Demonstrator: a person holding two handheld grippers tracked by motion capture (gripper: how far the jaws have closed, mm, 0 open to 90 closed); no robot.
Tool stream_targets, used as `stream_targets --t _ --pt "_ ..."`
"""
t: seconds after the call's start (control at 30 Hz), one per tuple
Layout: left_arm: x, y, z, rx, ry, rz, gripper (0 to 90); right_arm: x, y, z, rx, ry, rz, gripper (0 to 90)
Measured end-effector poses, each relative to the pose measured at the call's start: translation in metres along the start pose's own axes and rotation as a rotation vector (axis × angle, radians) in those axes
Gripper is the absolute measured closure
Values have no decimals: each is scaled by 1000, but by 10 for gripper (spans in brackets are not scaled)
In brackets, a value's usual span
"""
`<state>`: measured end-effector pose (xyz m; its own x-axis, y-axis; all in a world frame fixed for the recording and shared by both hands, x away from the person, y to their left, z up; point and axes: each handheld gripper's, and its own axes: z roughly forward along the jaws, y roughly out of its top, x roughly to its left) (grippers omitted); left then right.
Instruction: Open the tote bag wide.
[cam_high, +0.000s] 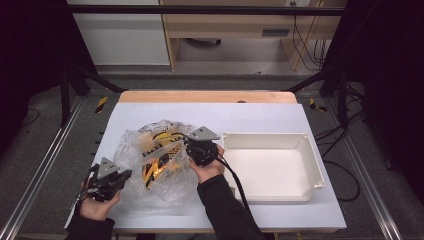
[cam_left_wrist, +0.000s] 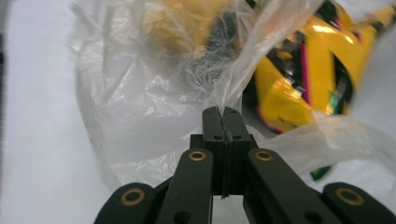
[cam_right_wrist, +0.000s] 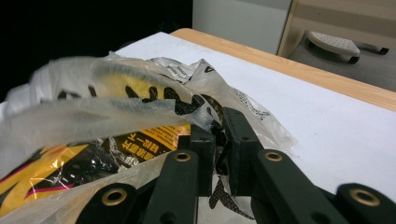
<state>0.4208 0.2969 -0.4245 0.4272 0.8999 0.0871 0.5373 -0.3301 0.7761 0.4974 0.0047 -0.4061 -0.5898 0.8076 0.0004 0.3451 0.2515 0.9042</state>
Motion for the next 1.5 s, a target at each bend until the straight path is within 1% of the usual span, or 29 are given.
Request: stream_targets --t 0.03,0.07,0.13,0.27,0.3,0.33,0.4,0.43,0.47,0.53,0.6,0.67,0.8,0.83,0.9,0.97,1.0,1.07,1.13,1.2,1.23,1.27,1.3,1.33,1.37,1.4,1.43,1.47,1.5 --pt "10 7 -1 -35 28 -17 899 0 -1 4 15 0 -3 825" --pt "10 7 -1 -35 28 -17 899 0 -1 4 15 0 -3 825" --pt "17 15 2 -56 59 -9 899 0 -3 9 27 -8 -7 825" --pt "26 23 25 -53 87 -9 898 -1 -9 23 59 -53 -22 824" --pt "29 23 39 -29 86 -30 898 -2 -13 32 90 -80 -31 822" --pt "29 23 39 -29 86 -30 898 -2 -13 32 90 -80 -31 822" --pt "31 20 49 -7 77 -42 898 -2 -18 40 122 -97 -39 816" --pt "32 18 52 2 70 -48 897 -2 -23 49 156 -113 -54 791" --pt "33 16 55 11 62 -54 897 -2 -23 49 156 -113 -54 791" --pt "32 13 57 19 54 -56 897 -4 -29 57 198 -105 -48 726" --pt "31 12 56 21 56 -45 897 -4 -28 55 195 -105 -52 706" --pt "32 11 55 16 46 -53 897 -3 -22 45 153 -101 -62 646" --pt "35 11 53 1 37 -73 897 0 -1 8 15 -30 -46 548" --pt "34 11 53 -1 34 -75 897 2 3 -2 -4 -4 -42 531" --pt "34 11 52 -9 27 -77 897 7 7 -22 -29 41 -63 526" --pt "33 11 51 -12 24 -74 897 15 4 -37 -19 105 -89 511" --pt "33 11 51 -17 22 -75 897 24 -6 -46 -9 153 -101 482" --pt "33 11 51 -20 24 -73 897 33 -16 -49 6 197 -102 432" --pt "33 11 50 -21 26 -75 897 38 -21 -48 14 208 -96 400" --pt "33 10 50 -22 24 -76 897 44 -30 -42 38 219 -106 349" --pt "34 10 49 -23 24 -76 897 48 -38 -35 72 191 -119 318" --pt "34 10 49 -23 24 -76 897 48 -38 -35 72 191 -119 318" --pt "35 9 49 -22 26 -78 897 47 -44 -28 108 174 -114 399" --pt "35 9 49 -22 26 -78 897 47 -44 -28 108 174 -114 399" --pt "35 9 49 -22 27 -79 898 44 -48 -26 140 155 -109 571" --pt "36 9 49 -22 29 -79 898 44 -48 -26 140 155 -109 571" --pt "36 9 49 -22 30 -80 897 42 -50 -27 150 150 -106 628" --pt "36 9 49 -23 32 -83 897 39 -51 -30 166 125 -102 794" --pt "36 9 49 -23 32 -83 897 37 -51 -33 169 110 -102 823"
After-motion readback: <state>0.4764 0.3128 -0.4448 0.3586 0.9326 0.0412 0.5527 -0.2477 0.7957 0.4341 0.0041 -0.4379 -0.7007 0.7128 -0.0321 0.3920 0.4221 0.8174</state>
